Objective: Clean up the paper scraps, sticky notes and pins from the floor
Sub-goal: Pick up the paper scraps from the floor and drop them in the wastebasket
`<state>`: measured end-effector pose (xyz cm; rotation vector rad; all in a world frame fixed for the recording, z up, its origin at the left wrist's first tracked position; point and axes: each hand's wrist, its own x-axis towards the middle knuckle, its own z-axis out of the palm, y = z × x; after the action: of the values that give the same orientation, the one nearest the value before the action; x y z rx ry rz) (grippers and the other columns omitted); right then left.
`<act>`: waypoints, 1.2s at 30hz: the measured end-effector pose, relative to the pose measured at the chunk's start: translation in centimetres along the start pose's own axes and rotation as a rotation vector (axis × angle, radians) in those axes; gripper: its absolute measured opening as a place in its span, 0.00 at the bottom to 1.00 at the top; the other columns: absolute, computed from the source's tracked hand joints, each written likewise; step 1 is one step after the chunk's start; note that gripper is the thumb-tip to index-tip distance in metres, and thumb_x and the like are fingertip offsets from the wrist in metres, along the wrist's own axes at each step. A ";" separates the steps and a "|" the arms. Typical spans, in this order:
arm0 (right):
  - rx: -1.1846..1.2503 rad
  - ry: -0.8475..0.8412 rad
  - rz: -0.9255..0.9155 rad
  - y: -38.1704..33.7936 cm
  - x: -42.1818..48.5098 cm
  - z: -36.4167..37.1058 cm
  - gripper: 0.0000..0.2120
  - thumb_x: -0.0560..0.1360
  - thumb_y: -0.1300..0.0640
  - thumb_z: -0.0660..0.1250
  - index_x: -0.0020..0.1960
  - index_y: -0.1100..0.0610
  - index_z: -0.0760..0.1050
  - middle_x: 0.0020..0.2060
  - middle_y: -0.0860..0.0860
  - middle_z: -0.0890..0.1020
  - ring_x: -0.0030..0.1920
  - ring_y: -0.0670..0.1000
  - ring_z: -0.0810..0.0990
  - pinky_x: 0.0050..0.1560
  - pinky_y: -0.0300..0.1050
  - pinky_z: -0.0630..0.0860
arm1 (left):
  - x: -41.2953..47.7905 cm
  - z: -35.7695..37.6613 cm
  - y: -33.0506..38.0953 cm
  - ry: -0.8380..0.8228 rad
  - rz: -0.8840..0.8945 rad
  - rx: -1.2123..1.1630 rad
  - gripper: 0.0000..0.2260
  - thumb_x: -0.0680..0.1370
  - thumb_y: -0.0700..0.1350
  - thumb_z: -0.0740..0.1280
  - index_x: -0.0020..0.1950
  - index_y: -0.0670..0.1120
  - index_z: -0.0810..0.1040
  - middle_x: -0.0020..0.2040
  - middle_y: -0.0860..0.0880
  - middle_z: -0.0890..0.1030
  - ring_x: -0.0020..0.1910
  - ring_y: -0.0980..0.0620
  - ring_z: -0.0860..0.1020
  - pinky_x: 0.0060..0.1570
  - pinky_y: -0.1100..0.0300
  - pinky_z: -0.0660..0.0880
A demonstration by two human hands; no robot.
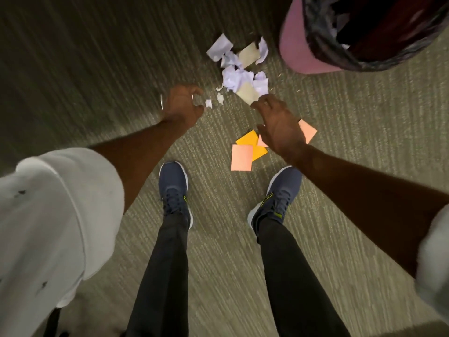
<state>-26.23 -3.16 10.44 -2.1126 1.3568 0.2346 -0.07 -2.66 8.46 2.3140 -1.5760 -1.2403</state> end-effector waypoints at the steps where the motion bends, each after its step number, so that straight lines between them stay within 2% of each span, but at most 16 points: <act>1: -0.026 -0.028 0.012 0.2 0.5 0.8 0.28 0.72 0.62 0.71 0.70 0.55 0.69 0.69 0.57 0.70 0.66 0.62 0.71 0.64 0.57 0.74 | 0.1 0.6 -0.9 0.007 0.006 -0.001 0.11 0.70 0.44 0.74 0.52 0.45 0.84 0.56 0.44 0.82 0.58 0.45 0.79 0.60 0.59 0.71; 3: -0.079 -0.081 0.000 0.5 1.6 2.6 0.29 0.72 0.60 0.71 0.71 0.54 0.67 0.70 0.57 0.67 0.69 0.62 0.68 0.65 0.58 0.73 | 0.3 1.8 -2.4 0.024 -0.025 -0.010 0.11 0.68 0.46 0.74 0.50 0.48 0.83 0.59 0.46 0.81 0.62 0.46 0.77 0.66 0.54 0.70; 5: -0.095 -0.090 -0.006 0.9 2.6 4.0 0.30 0.71 0.60 0.73 0.71 0.54 0.67 0.71 0.57 0.67 0.70 0.62 0.67 0.66 0.58 0.73 | 0.9 2.9 -3.3 0.023 -0.049 -0.019 0.11 0.69 0.44 0.75 0.51 0.47 0.82 0.63 0.46 0.78 0.66 0.47 0.74 0.69 0.58 0.67; 7: -0.079 -0.051 0.001 1.5 3.4 5.1 0.29 0.72 0.60 0.72 0.71 0.55 0.67 0.71 0.58 0.66 0.69 0.62 0.68 0.67 0.56 0.72 | 1.7 4.0 -4.0 0.028 -0.039 -0.016 0.12 0.71 0.44 0.76 0.53 0.46 0.82 0.64 0.45 0.77 0.67 0.48 0.73 0.65 0.67 0.60; 9: -0.083 -0.009 0.009 2.3 4.5 6.0 0.28 0.73 0.57 0.71 0.71 0.55 0.67 0.70 0.59 0.66 0.69 0.61 0.68 0.69 0.52 0.69 | 2.8 5.0 -4.3 0.057 -0.062 -0.008 0.11 0.71 0.46 0.75 0.52 0.48 0.82 0.63 0.46 0.77 0.66 0.49 0.73 0.57 0.69 0.58; 13: 0.013 0.083 0.126 4.2 7.1 7.8 0.30 0.73 0.56 0.71 0.73 0.55 0.66 0.74 0.61 0.62 0.72 0.62 0.65 0.72 0.47 0.64 | 5.2 7.2 -4.2 0.078 -0.070 -0.104 0.09 0.68 0.49 0.77 0.42 0.48 0.81 0.56 0.44 0.81 0.58 0.48 0.78 0.50 0.67 0.64; 16: 0.049 0.135 0.199 5.2 8.8 9.0 0.35 0.75 0.55 0.71 0.78 0.55 0.60 0.77 0.64 0.53 0.76 0.64 0.57 0.74 0.47 0.57 | 6.9 9.0 -4.8 0.104 -0.098 -0.077 0.16 0.66 0.50 0.81 0.48 0.48 0.80 0.69 0.44 0.69 0.66 0.48 0.72 0.61 0.64 0.67; 18: 0.042 0.156 0.221 5.6 9.8 9.8 0.37 0.77 0.51 0.69 0.79 0.58 0.54 0.77 0.67 0.50 0.77 0.66 0.54 0.76 0.49 0.54 | 7.4 10.3 -5.3 0.114 -0.145 -0.043 0.23 0.64 0.52 0.82 0.54 0.50 0.78 0.75 0.44 0.60 0.71 0.44 0.68 0.68 0.56 0.69; 20: 0.022 0.147 0.266 5.9 10.7 10.4 0.39 0.77 0.47 0.68 0.80 0.56 0.51 0.78 0.65 0.49 0.78 0.65 0.53 0.76 0.48 0.53 | 7.1 11.2 -5.4 0.122 -0.169 -0.017 0.25 0.65 0.53 0.81 0.58 0.52 0.77 0.78 0.43 0.57 0.72 0.41 0.68 0.69 0.51 0.69; 22: 0.009 0.135 0.320 5.9 11.5 10.9 0.39 0.77 0.45 0.68 0.80 0.53 0.51 0.78 0.63 0.52 0.77 0.63 0.55 0.75 0.48 0.57 | 6.7 11.9 -5.6 0.162 -0.144 0.004 0.20 0.67 0.51 0.80 0.56 0.53 0.79 0.75 0.44 0.62 0.67 0.41 0.72 0.66 0.50 0.72; 24: -0.004 0.177 0.356 5.6 12.1 11.2 0.38 0.76 0.46 0.69 0.79 0.51 0.54 0.76 0.61 0.59 0.73 0.63 0.63 0.71 0.50 0.65 | 6.6 12.1 -6.3 0.225 -0.104 -0.026 0.15 0.67 0.47 0.78 0.51 0.58 0.79 0.69 0.44 0.69 0.62 0.41 0.75 0.61 0.48 0.76; 26: -0.008 0.222 0.394 5.2 12.7 11.4 0.36 0.74 0.48 0.71 0.77 0.50 0.58 0.71 0.59 0.65 0.67 0.62 0.69 0.66 0.52 0.70 | 6.8 11.9 -7.2 0.268 -0.076 -0.090 0.17 0.68 0.42 0.76 0.47 0.63 0.78 0.64 0.44 0.74 0.59 0.43 0.77 0.59 0.48 0.76; 28: 0.002 0.237 0.408 5.0 13.2 11.5 0.34 0.74 0.50 0.72 0.75 0.52 0.61 0.69 0.58 0.67 0.65 0.62 0.71 0.65 0.52 0.72 | 7.1 11.4 -7.7 0.264 -0.028 -0.035 0.11 0.72 0.41 0.74 0.48 0.55 0.83 0.62 0.46 0.75 0.61 0.46 0.76 0.63 0.54 0.73; 30: 0.024 0.246 0.398 4.8 13.5 11.7 0.32 0.74 0.53 0.72 0.74 0.54 0.63 0.68 0.58 0.68 0.64 0.60 0.72 0.64 0.51 0.72 | 7.6 10.9 -7.9 0.281 0.009 -0.007 0.08 0.75 0.39 0.71 0.52 0.45 0.84 0.58 0.49 0.77 0.59 0.48 0.77 0.61 0.63 0.71; 32: 0.042 0.247 0.395 4.6 13.5 12.0 0.32 0.75 0.54 0.72 0.74 0.56 0.62 0.67 0.58 0.69 0.63 0.59 0.75 0.62 0.49 0.72 | 8.0 10.5 -7.8 0.299 0.030 -0.024 0.07 0.75 0.38 0.69 0.52 0.43 0.84 0.57 0.47 0.78 0.54 0.49 0.79 0.54 0.67 0.71; 36: 0.172 0.278 0.398 4.4 13.2 12.7 0.28 0.75 0.60 0.70 0.72 0.59 0.64 0.66 0.58 0.71 0.60 0.59 0.77 0.60 0.50 0.74 | 7.6 10.6 -7.5 0.351 0.054 -0.052 0.09 0.76 0.38 0.66 0.53 0.45 0.83 0.58 0.42 0.79 0.54 0.49 0.79 0.53 0.66 0.70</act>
<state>-21.84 -7.22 -7.41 -1.7661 1.8873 -0.0202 -0.32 -1.47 -6.57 2.2832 -1.4537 -0.7966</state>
